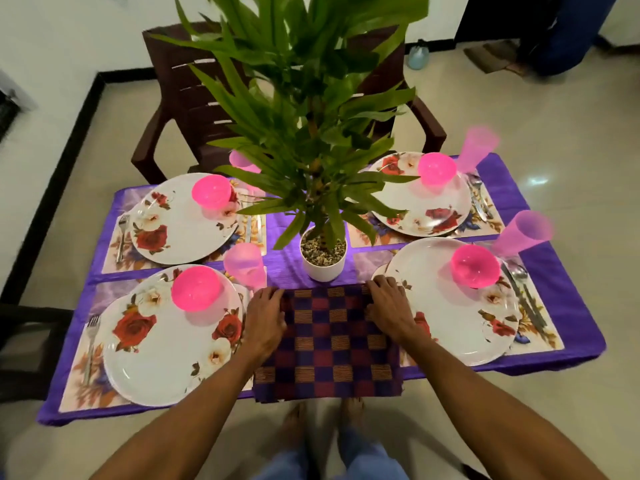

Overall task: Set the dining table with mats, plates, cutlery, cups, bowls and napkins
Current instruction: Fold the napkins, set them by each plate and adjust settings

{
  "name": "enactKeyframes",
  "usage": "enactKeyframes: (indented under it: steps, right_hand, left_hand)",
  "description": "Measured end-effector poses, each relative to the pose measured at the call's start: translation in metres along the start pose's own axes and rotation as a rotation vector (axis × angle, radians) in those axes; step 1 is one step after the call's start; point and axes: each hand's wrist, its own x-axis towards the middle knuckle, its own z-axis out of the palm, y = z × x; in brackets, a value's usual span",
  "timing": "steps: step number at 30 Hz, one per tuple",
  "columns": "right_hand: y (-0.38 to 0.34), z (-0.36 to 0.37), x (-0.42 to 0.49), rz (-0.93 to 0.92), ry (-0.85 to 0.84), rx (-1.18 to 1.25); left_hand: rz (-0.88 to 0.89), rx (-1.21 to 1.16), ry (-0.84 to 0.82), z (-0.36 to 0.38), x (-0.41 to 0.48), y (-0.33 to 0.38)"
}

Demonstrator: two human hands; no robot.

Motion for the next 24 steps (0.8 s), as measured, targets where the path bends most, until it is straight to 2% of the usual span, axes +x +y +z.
enactKeyframes:
  steps: [3, 5, 8, 12, 15, 20, 22, 24]
  right_hand:
    - [-0.002, 0.003, 0.002, 0.004, 0.006, -0.037]
    - [-0.003, 0.003, 0.000, 0.033, 0.071, -0.053]
    - [-0.007, 0.004, -0.005, 0.075, 0.180, -0.053]
    - [-0.015, -0.001, -0.011, 0.144, 0.223, 0.009]
    - [-0.021, -0.015, -0.022, 0.211, 0.269, 0.226]
    - [-0.012, -0.037, -0.042, 0.202, 0.316, 0.571]
    - [-0.014, -0.051, -0.053, 0.213, 0.316, 0.741]
    - [-0.012, -0.059, -0.059, 0.198, 0.349, 0.802]
  left_hand:
    - [0.053, 0.096, -0.031, 0.003, 0.005, -0.017]
    - [0.055, 0.137, -0.005, 0.001, 0.006, -0.022]
    - [0.077, 0.147, 0.025, -0.002, 0.008, -0.030]
    - [0.087, 0.101, 0.036, -0.016, 0.012, -0.033]
    - [0.051, -0.097, 0.053, -0.028, 0.009, -0.032]
    - [0.010, -0.426, -0.025, -0.052, -0.008, -0.029]
    - [-0.033, -0.495, 0.012, -0.063, -0.015, -0.023]
    - [-0.091, -0.623, 0.060, -0.072, -0.024, -0.010]
